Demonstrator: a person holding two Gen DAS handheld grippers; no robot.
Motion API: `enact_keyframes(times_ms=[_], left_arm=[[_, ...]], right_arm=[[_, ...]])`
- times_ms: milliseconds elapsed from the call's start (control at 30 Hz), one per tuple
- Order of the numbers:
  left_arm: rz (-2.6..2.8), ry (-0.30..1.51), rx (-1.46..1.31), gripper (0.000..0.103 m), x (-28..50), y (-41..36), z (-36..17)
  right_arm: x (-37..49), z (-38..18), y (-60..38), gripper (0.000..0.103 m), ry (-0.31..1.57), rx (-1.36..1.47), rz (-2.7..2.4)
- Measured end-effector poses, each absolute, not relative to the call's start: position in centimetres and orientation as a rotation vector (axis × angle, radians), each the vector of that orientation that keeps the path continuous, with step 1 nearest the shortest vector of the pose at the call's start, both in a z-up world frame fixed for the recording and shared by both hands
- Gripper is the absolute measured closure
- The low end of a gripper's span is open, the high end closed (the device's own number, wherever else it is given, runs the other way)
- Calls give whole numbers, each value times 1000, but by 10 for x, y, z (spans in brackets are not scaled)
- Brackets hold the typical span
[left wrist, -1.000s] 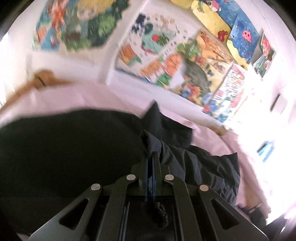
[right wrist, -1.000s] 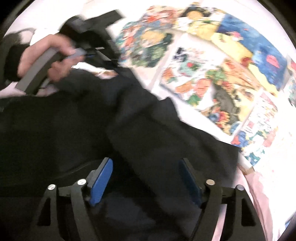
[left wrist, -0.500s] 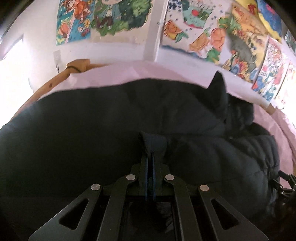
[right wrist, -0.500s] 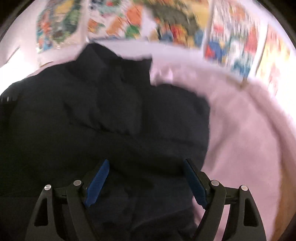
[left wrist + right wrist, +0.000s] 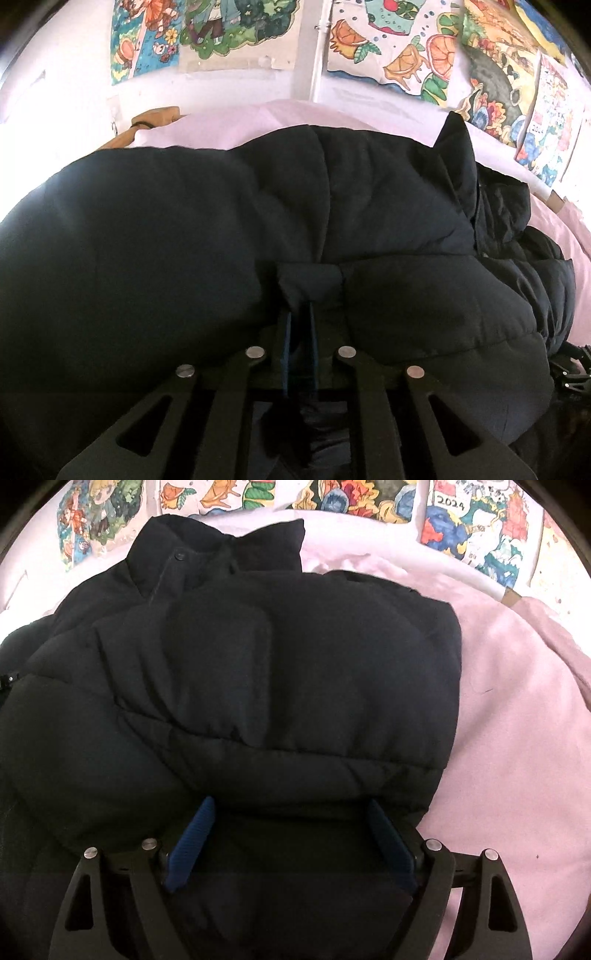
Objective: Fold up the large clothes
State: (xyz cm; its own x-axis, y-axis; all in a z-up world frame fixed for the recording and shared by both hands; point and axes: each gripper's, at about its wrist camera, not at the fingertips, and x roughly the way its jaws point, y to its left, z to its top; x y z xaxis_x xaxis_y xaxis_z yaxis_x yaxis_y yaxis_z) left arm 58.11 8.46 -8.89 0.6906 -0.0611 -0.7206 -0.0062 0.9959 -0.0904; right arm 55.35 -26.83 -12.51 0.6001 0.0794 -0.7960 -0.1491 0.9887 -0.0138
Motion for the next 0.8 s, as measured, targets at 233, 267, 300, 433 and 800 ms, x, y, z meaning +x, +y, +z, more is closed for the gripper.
enact_keyframes(times_ms=[233, 267, 300, 433, 800], left_arm=[[-49, 790, -27, 38, 565, 65, -63], [-56, 784, -32, 37, 561, 64, -60], [-71, 779, -39, 34, 556, 62, -55], [-112, 769, -55, 26, 536, 60, -36], [-124, 755, -233, 22, 455, 116, 17]], right_arm=[[525, -98, -259, 11, 865, -151, 97], [516, -91, -259, 11, 853, -154, 103], [508, -86, -258, 10, 845, -154, 106], [490, -70, -257, 9, 845, -139, 137], [444, -21, -227, 0, 737, -144, 206]])
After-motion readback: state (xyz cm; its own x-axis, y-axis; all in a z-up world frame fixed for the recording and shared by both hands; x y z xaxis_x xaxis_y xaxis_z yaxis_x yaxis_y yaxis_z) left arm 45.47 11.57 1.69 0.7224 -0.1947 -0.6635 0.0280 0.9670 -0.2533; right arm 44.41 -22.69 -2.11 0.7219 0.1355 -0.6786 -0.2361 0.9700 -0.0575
